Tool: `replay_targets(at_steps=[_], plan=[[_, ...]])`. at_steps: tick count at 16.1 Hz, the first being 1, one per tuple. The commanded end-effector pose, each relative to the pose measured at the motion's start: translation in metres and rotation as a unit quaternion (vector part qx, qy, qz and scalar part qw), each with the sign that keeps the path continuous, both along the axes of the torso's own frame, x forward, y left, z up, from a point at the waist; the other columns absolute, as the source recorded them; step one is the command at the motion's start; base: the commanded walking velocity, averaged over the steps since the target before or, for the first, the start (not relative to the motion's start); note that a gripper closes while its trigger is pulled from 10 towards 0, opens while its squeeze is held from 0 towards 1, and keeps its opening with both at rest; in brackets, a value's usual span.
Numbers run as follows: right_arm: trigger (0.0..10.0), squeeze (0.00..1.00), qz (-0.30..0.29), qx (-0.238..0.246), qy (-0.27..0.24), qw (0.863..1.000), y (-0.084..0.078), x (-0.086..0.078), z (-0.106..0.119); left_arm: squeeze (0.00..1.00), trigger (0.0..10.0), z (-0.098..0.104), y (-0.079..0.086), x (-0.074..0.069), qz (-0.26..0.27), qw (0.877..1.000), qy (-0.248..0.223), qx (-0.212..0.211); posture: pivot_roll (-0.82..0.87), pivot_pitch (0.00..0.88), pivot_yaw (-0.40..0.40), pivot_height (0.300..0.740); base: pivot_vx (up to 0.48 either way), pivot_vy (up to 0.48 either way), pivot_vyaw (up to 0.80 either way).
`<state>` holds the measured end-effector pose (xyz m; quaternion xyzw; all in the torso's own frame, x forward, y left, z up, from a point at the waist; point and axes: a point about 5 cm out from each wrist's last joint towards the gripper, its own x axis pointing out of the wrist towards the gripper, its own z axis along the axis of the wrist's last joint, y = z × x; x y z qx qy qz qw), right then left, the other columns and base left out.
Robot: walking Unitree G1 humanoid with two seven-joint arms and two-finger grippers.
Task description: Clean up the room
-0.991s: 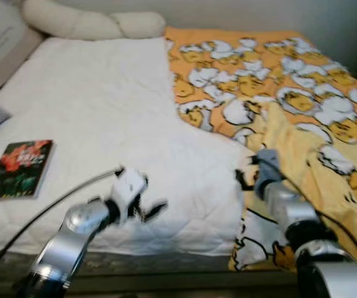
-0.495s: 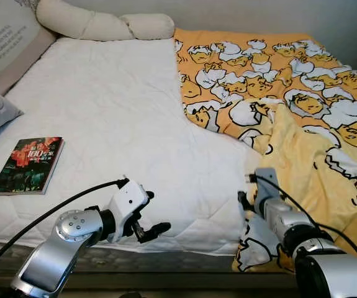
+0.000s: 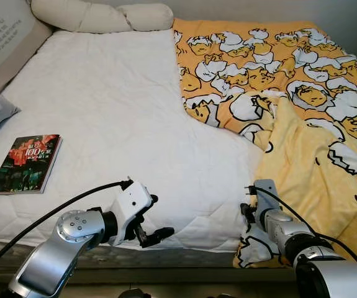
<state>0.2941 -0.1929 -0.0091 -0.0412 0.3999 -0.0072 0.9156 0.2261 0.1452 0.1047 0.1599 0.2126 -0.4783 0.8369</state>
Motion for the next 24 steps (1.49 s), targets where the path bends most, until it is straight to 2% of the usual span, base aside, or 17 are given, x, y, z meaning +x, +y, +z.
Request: replay_targets(at_steps=[1,6,9,15,20,22,23,24], plan=[[0.0,0.0,-0.008,-0.002,0.02,1.0,-0.005,-0.008,-0.007,0.0,10.0,0.001,-0.002,-0.003,-0.011,1.0,0.006,0.0,0.08,0.11,-0.002,0.74,0.0,0.0,0.0],[0.0,0.0,-0.005,0.004,0.005,1.0,-0.008,-0.003,-0.001,0.0,10.0,0.0,-0.006,0.007,-0.012,1.0,0.002,0.0,0.05,0.078,0.007,0.74,0.0,0.0,0.0],[0.0,0.0,0.005,0.012,0.005,1.0,-0.012,-0.006,-0.003,0.0,10.0,-0.001,-0.009,0.002,-0.013,1.0,0.004,-0.007,0.05,0.059,0.011,0.74,0.0,0.0,0.0],[0.0,0.0,0.009,0.023,-0.005,1.0,-0.017,-0.007,-0.002,0.0,10.0,-0.002,-0.013,0.004,-0.019,1.0,0.003,-0.01,0.03,0.048,0.018,0.74,0.0,0.0,0.0],[0.0,0.0,0.064,0.046,-0.013,0.997,-0.018,-0.011,-0.003,0.0,10.0,-0.003,-0.015,0.005,-0.021,1.0,0.001,-0.012,0.02,0.026,0.025,0.74,0.0,0.0,0.0],[0.0,0.0,0.139,0.085,-0.033,0.986,-0.014,-0.014,-0.001,0.0,10.0,-0.003,-0.016,0.005,-0.025,1.0,0.001,-0.012,0.01,0.018,0.026,0.74,0.0,0.0,0.0],[0.0,0.0,0.228,0.133,-0.048,0.963,-0.009,-0.021,0.002,0.0,10.0,-0.003,-0.016,0.006,-0.026,1.0,0.001,-0.011,0.01,0.015,0.026,0.74,0.0,0.0,0.0],[0.0,0.0,0.267,0.155,-0.05,0.95,-0.006,-0.027,0.003,0.0,10.0,-0.003,-0.016,0.006,-0.026,1.0,0.0,-0.011,0.01,0.014,0.027,0.74,0.0,0.0,0.0]])
